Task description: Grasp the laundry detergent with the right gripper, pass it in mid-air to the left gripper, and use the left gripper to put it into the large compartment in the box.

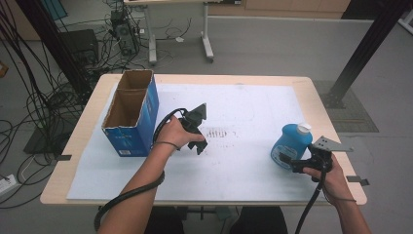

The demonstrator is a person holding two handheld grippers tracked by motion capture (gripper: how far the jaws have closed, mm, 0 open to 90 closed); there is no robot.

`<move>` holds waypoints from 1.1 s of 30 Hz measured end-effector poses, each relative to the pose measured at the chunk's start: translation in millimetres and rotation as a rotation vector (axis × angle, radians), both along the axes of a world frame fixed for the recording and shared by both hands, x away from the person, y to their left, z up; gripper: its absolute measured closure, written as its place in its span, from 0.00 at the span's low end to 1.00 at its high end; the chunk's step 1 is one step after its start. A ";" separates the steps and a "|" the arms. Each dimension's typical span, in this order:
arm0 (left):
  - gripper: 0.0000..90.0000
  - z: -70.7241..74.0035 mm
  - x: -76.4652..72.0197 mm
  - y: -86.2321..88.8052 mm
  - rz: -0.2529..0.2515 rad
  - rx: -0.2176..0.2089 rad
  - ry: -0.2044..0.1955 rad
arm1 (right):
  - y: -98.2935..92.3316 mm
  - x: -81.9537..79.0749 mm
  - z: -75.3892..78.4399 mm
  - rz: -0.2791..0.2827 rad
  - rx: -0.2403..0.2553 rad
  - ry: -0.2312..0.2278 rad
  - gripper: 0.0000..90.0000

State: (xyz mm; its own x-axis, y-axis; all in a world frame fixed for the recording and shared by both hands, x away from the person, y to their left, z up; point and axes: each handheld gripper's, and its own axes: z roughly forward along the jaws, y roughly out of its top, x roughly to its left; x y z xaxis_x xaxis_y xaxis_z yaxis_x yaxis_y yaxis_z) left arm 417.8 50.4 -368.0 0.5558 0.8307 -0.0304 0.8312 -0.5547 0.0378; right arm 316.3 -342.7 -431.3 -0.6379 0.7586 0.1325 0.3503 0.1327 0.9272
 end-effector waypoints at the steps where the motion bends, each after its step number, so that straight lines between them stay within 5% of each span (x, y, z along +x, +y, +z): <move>1: 0.15 0.1 -0.2 -0.1 0.000 0.001 0.000 | 0.2 0.1 -0.1 0.000 0.000 -0.001 0.08; 33: 0.15 1.2 1.2 1.6 0.001 0.001 -0.004 | 1.7 -0.2 1.5 0.006 0.000 -0.005 0.08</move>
State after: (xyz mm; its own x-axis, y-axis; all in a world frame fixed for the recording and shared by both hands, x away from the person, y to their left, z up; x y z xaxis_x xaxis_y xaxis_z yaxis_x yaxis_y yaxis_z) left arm 419.0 52.0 -366.9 0.5550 0.8314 -0.0271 0.8317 -0.5538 0.0405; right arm 316.2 -341.0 -429.8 -0.6435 0.7545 0.1290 0.3449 0.1353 0.9288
